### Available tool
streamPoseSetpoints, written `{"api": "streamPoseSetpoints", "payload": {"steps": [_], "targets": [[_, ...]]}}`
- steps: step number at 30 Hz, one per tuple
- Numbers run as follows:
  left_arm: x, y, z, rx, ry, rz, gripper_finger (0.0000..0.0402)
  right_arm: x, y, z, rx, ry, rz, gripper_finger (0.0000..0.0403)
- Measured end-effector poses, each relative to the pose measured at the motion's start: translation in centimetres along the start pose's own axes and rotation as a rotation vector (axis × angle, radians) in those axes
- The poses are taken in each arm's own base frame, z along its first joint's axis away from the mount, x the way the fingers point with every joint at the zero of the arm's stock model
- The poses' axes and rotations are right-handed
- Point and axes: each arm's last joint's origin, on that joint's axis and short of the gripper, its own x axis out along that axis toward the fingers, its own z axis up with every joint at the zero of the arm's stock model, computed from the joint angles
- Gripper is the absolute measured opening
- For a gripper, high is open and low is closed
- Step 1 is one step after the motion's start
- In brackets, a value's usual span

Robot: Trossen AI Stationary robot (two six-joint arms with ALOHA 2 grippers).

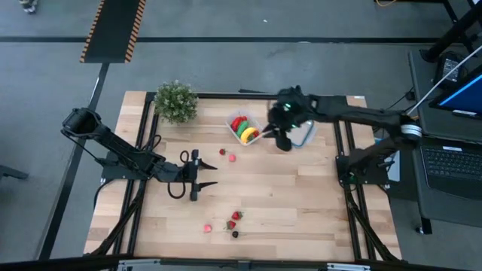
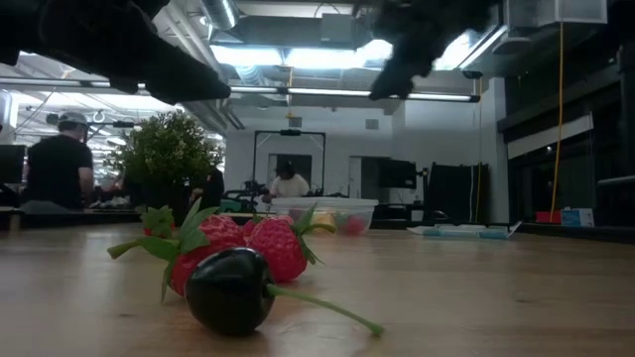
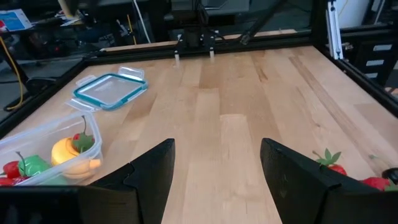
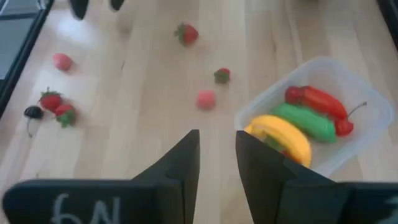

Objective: Pick and placing Produce into tupperware
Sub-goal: Put the red strawberry into the transparent container

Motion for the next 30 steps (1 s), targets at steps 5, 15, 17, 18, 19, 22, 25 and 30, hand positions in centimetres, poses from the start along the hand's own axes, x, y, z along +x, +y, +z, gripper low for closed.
{"api": "streamPoseSetpoints", "payload": {"steps": [5, 15, 17, 18, 19, 22, 25, 30], "targets": [[0.0, 0.0, 0.1, -0.034, -0.01, 0.0, 0.0231, -1.9, 2.2, -4.2, -0.005, -0.115, -0.002, 0.0106], [0.0, 0.0, 0.2, -0.068, -0.021, 0.0, 0.0231, -2.2, 4.9, -11.3, -0.094, -0.417, 0.025, 0.0106], [0.0, 0.0, 0.3, -0.074, -0.027, 0.0, 0.0231, -1.9, 5.0, -12.2, -0.093, -0.452, 0.026, 0.0106], [0.0, 0.0, 0.3, -0.08, -0.03, 0.001, 0.0231, -1.7, 4.9, -12.7, -0.093, -0.455, 0.026, 0.0106], [0.0, 0.0, 0.3, -0.094, -0.029, 0.001, 0.0231, -1.4, 4.9, -13.2, -0.092, -0.45, 0.026, 0.0106], [0.0, 0.1, 0.3, -0.124, -0.029, 0.005, 0.0231, -1.0, 4.9, -14.0, -0.088, -0.439, 0.026, 0.0106], [0.1, 0.3, 0.3, -0.123, -0.028, 0.015, 0.0231, -0.8, 4.9, -14.5, -0.072, -0.424, 0.03, 0.0106], [0.4, 0.9, 0.1, -0.116, -0.002, 0.057, 0.0231, -0.6, 4.9, -14.8, -0.037, -0.418, 0.037, 0.0106]]}}
